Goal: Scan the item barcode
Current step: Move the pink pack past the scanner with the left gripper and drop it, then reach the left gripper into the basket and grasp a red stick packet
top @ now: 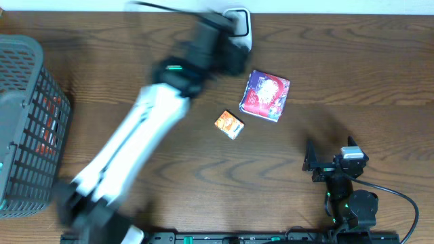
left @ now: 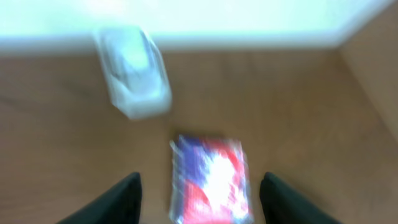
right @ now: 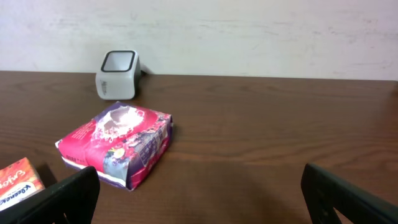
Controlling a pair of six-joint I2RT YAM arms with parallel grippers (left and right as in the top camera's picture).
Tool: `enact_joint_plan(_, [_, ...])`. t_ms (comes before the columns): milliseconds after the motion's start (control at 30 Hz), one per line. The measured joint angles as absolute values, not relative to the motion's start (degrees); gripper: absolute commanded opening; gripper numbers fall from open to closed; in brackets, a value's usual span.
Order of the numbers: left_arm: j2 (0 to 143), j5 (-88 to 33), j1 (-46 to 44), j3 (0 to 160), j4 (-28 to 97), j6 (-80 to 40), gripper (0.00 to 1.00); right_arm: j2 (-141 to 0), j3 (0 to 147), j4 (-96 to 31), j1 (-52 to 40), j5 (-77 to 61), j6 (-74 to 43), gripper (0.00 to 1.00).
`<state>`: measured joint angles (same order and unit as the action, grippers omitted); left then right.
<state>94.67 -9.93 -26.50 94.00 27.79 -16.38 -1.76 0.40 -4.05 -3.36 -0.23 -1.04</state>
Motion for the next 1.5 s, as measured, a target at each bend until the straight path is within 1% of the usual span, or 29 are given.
enact_joint_plan(67, [88.5, -7.2, -21.2, 94.9, 27.8, -14.7, 0.7, -1.8, 0.4, -4.1, -3.4, -0.2, -1.0, 0.99])
enact_joint_plan(100, [85.2, -5.3, -17.8, 95.5, 27.7, -13.4, 0.73, -1.8, 0.4, -4.1, -3.4, -0.2, -1.0, 0.99])
enact_joint_plan(133, [82.2, -3.3, -14.3, 96.0, 27.5, -12.2, 0.78, -1.8, 0.4, -4.1, -3.4, -0.2, -1.0, 0.99])
enact_joint_plan(200, [77.4, 0.7, -6.0, 96.5, 27.2, -10.2, 0.83, -1.8, 0.4, -4.1, -3.4, -0.2, -1.0, 0.99])
enact_joint_plan(300, [72.8, 6.2, 8.8, 97.1, 28.4, -8.6, 0.88, -1.8, 0.4, -4.1, -3.4, -0.2, -1.0, 0.99])
enact_joint_plan(400, [72.2, 8.7, 23.6, 97.2, 33.5, -7.7, 0.89, -1.8, 0.4, -4.1, -3.4, -0.2, -1.0, 0.99])
enact_joint_plan(467, [73.8, 9.6, 31.9, 96.9, 36.9, -8.0, 0.89, -1.8, 0.4, -4.1, -3.4, -0.2, -1.0, 0.99])
enact_joint_plan(533, [76.2, 9.8, 38.8, 95.5, 39.6, -11.6, 0.89, -1.8, 0.4, -4.1, -3.4, -0.2, -1.0, 0.99])
enact_joint_plan(600, [79.0, 8.9, 43.9, 93.7, 40.8, -15.3, 0.89, -1.8, 0.4, -4.1, -3.4, -0.2, -1.0, 0.99])
enact_joint_plan(667, [82.0, 7.2, 47.0, 92.5, 41.0, -17.4, 0.89, -1.8, 0.4, -4.1, -3.4, -0.2, -1.0, 0.99])
enact_joint_plan(767, [86.7, 5.4, 49.1, 92.1, 40.2, -17.5, 0.89, -1.8, 0.4, -4.1, -3.4, -0.2, -1.0, 0.99])
enact_joint_plan(967, [97.1, -0.6, 49.6, 92.0, 38.5, -5.9, 0.89, -1.8, 0.4, -4.1, -3.4, -0.2, -1.0, 0.99])
enact_joint_plan(1200, [108.0, -9.3, 49.6, 91.9, 42.4, 7.0, 0.89, -1.8, 0.4, -4.1, -3.4, -0.2, -1.0, 0.99])
enact_joint_plan(1500, [117.1, -23.6, 49.6, 91.7, 47.7, 15.8, 0.89, -1.8, 0.4, -4.1, -3.4, -0.2, -1.0, 0.99])
